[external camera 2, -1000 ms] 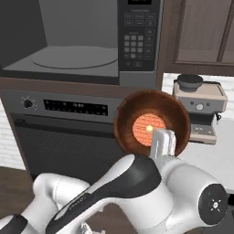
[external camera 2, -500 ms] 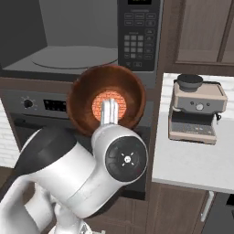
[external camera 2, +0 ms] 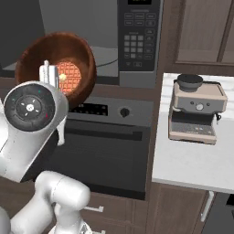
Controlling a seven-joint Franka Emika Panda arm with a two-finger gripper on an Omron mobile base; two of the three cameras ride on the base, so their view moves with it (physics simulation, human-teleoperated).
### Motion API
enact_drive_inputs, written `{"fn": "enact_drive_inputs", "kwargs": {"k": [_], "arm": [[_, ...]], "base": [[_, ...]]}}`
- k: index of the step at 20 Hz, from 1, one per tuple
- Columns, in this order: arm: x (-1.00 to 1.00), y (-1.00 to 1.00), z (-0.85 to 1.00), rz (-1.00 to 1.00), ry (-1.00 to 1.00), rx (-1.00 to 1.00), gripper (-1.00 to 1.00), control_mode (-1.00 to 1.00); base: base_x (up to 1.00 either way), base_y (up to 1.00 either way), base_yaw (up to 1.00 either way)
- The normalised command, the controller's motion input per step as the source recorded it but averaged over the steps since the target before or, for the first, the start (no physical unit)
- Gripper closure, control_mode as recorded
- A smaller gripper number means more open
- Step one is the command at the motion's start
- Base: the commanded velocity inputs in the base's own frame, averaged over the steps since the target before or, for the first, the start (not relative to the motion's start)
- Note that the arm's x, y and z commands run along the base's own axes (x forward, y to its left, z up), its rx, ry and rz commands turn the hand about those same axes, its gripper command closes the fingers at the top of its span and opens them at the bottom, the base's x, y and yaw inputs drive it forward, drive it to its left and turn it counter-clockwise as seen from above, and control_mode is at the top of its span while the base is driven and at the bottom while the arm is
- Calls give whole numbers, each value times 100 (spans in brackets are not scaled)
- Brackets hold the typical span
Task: Open the microwave, place the bowl with waffle inside the microwave, then close the microwave door and turn it on.
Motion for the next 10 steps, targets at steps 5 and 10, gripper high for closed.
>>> {"fn": "enact_drive_inputs", "kwargs": {"k": [5,10], "arm": [[50,100,61,1,0,0,100,-100],[89,90,32,-1,0,0,100,-100]], "base": [[0,0,0],[0,0,0]]}}
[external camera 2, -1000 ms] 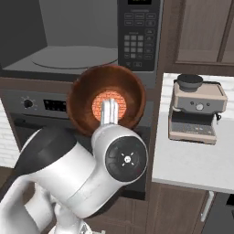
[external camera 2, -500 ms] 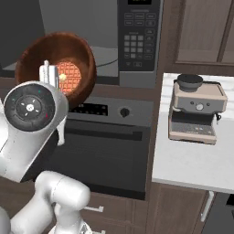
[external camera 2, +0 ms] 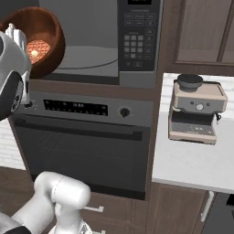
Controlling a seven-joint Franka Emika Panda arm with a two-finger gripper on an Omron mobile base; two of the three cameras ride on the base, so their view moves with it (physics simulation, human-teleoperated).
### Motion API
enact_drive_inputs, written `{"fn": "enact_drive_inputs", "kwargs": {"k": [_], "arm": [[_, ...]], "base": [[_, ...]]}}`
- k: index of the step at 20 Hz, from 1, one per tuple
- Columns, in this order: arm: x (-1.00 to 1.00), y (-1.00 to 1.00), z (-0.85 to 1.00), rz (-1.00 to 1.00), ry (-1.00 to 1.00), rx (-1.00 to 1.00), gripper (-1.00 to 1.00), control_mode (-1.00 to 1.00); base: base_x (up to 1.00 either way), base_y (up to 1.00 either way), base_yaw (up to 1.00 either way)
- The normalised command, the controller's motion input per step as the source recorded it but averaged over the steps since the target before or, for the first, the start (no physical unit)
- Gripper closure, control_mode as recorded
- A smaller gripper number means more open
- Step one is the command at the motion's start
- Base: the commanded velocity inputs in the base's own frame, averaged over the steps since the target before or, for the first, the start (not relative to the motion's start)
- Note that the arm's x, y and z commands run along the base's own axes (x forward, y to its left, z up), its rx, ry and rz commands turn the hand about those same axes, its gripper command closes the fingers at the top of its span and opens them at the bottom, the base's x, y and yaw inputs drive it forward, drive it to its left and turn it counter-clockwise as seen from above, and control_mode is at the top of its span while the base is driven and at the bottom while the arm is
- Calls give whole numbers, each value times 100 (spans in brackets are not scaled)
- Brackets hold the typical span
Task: Open the microwave, place the bowl with waffle inside the microwave, then close the microwave door and turn it on.
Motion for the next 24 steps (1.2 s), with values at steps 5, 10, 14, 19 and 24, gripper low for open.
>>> {"fn": "enact_drive_inputs", "kwargs": {"k": [5,10,14,19,24], "arm": [[100,57,0,-11,7,0,100,-100],[92,11,-1,-17,1,4,100,-100],[88,0,-6,-12,0,9,100,-100],[78,0,-33,-1,9,9,100,-100],[64,0,-23,0,4,10,100,-100]], "base": [[0,0,0],[0,0,0],[0,0,0],[0,0,0],[0,0,0]]}}
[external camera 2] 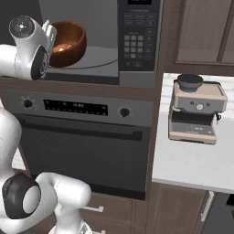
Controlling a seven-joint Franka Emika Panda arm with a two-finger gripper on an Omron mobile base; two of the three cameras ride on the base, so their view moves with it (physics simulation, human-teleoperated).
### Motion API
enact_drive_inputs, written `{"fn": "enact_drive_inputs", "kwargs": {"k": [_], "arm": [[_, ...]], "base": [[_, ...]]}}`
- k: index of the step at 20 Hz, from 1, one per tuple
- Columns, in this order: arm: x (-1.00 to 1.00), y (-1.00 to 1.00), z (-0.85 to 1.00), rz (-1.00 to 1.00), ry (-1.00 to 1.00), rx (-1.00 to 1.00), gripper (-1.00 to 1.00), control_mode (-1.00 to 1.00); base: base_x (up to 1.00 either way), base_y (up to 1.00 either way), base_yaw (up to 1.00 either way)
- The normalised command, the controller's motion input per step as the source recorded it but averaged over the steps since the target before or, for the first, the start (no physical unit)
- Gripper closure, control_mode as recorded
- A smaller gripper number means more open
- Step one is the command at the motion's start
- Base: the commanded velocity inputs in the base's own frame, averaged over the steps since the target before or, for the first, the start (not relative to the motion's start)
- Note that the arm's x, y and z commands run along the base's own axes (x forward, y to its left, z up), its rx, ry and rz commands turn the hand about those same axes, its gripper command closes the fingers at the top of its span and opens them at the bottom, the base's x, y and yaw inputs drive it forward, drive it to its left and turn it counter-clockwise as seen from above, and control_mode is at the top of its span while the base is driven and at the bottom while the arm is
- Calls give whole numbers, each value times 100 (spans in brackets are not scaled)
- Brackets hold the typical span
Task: Open the microwave, place the bowl with waffle inside the microwave, then close the microwave door and turn it on.
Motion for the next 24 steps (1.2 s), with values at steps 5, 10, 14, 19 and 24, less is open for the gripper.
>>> {"fn": "enact_drive_inputs", "kwargs": {"k": [5,10,14,19,24], "arm": [[61,0,-30,0,0,9,100,-100],[69,0,-38,0,0,8,100,-100],[66,0,-34,-1,0,7,-100,-100],[31,0,-18,0,0,1,-100,-100],[-53,6,-11,6,-9,1,-100,-100]], "base": [[0,0,0],[0,0,0],[0,0,0],[0,0,0],[0,0,0]]}}
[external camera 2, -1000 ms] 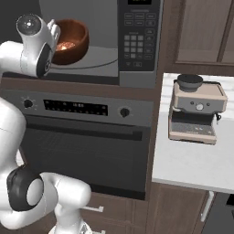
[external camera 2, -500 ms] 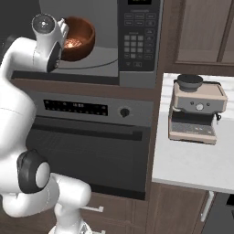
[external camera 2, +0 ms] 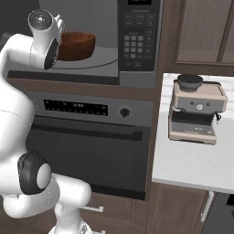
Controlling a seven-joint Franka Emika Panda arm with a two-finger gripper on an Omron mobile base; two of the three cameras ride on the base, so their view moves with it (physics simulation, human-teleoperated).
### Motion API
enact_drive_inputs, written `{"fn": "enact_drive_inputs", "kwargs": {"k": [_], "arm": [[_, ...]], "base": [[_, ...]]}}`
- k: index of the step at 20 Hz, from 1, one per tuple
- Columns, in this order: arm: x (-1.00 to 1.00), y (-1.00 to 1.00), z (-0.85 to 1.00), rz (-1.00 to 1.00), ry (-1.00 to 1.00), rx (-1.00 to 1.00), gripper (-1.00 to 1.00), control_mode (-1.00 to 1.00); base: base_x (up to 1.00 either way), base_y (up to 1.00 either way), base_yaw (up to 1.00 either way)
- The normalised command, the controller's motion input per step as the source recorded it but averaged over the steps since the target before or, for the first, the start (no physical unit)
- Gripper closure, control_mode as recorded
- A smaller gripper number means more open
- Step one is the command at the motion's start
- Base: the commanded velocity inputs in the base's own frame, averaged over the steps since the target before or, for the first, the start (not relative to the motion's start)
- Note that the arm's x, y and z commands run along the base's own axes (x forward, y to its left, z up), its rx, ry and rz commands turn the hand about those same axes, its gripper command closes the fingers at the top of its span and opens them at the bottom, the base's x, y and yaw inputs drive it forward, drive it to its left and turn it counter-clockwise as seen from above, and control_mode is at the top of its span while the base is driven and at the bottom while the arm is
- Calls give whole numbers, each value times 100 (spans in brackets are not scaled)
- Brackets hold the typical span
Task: Open the microwave, place the bowl with waffle inside the microwave, then close the microwave door and turn it on.
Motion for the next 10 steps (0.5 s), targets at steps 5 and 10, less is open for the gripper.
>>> {"fn": "enact_drive_inputs", "kwargs": {"k": [5,10], "arm": [[-100,0,-2,7,-18,0,-100,-100],[-100,0,0,8,-5,-1,-100,-100]], "base": [[0,0,0],[0,0,0]]}}
